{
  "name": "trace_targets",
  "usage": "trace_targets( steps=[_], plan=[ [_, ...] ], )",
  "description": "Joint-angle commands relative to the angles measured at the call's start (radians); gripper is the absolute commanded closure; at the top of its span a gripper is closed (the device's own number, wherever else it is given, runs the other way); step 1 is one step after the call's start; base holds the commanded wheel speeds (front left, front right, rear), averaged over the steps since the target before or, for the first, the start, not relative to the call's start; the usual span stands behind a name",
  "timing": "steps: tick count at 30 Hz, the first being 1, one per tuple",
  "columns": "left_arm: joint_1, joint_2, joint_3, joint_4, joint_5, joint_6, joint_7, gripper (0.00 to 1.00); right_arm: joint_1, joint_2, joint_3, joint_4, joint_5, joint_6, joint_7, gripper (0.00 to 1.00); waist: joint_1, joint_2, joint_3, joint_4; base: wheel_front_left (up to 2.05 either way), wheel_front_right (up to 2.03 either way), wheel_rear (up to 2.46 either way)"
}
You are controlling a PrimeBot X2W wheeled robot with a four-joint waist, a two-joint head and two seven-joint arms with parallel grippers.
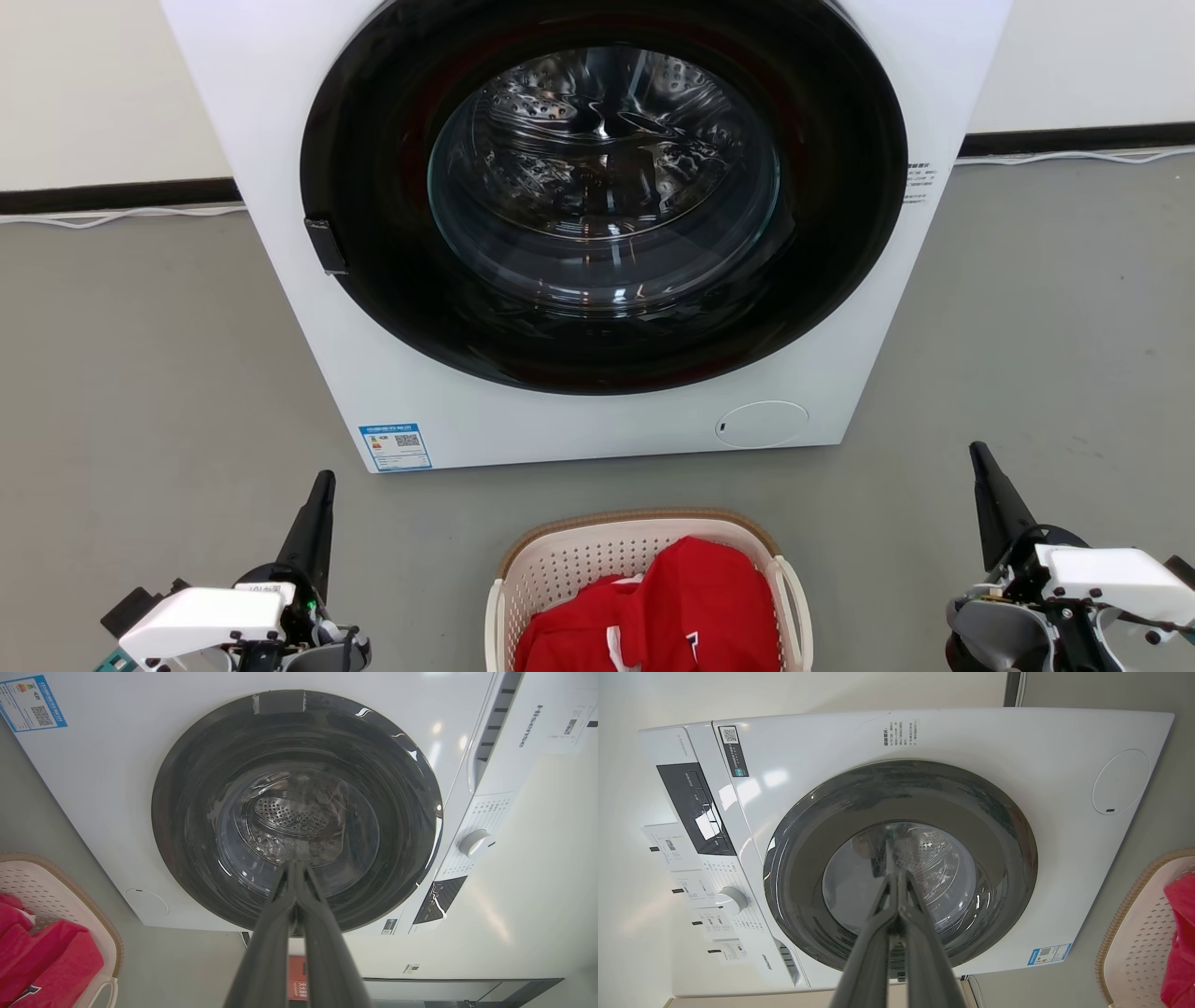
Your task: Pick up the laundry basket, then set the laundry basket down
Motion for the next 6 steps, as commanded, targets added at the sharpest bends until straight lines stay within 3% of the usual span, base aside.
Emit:
trace_targets(
  steps=[1, 6],
  plan=[
    [-0.036, 0.013, 0.031, -0.03, -0.005, -0.012, 0.006, 1.0, -0.011, -0.002, 0.017, -0.032, 0.006, 0.007, 0.008, 1.0, 0.0, 0.0, 0.0, 0.0, 0.0, 0.0, 0.0],
    [-0.036, 0.013, 0.031, -0.03, -0.005, -0.012, 0.006, 1.0, -0.011, -0.002, 0.017, -0.032, 0.006, 0.007, 0.008, 1.0, 0.0, 0.0, 0.0, 0.0, 0.0, 0.0, 0.0]
  ],
)
